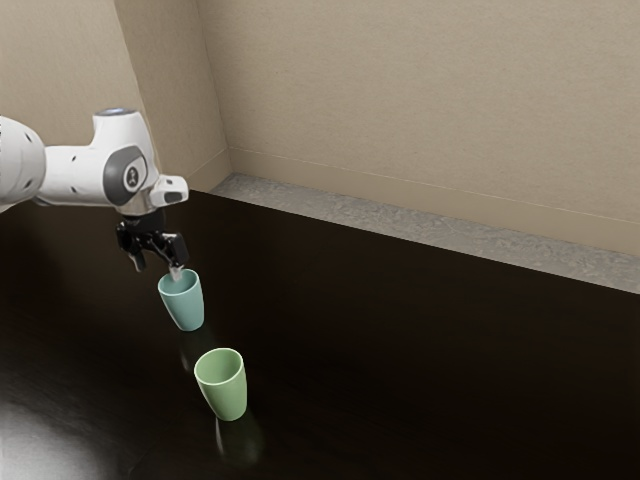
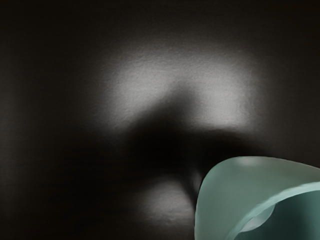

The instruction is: Place the left cup onto the right cup

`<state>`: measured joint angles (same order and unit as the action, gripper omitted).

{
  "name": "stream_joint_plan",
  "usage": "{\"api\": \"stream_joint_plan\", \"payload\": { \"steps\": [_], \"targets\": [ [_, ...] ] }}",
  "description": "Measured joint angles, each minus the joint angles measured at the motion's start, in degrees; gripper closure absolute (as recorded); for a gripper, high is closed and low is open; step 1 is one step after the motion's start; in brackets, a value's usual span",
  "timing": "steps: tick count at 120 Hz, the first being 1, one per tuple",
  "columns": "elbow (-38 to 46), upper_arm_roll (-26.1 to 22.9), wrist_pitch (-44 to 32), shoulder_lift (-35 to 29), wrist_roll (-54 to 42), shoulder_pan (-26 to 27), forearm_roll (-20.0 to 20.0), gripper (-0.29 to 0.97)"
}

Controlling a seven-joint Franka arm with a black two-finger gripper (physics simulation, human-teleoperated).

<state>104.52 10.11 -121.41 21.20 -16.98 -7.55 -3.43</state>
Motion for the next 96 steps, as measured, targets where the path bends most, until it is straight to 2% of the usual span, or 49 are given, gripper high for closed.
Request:
{"api": "stream_joint_plan", "payload": {
  "steps": [56, 64, 82, 96],
  "targets": [
    [0.23, -0.07, -1.36, 1.42, -0.01, 0.17, -0.03, 0.02],
    [0.25, -0.08, -1.43, 1.43, -0.01, 0.4, 0.04, 0.13],
    [0.34, -0.04, -1.54, 1.4, 0.19, 0.6, 0.27, 0.47],
    [0.35, -0.08, -1.58, 1.43, 0.33, 0.61, 0.36, 0.63]
  ]
}}
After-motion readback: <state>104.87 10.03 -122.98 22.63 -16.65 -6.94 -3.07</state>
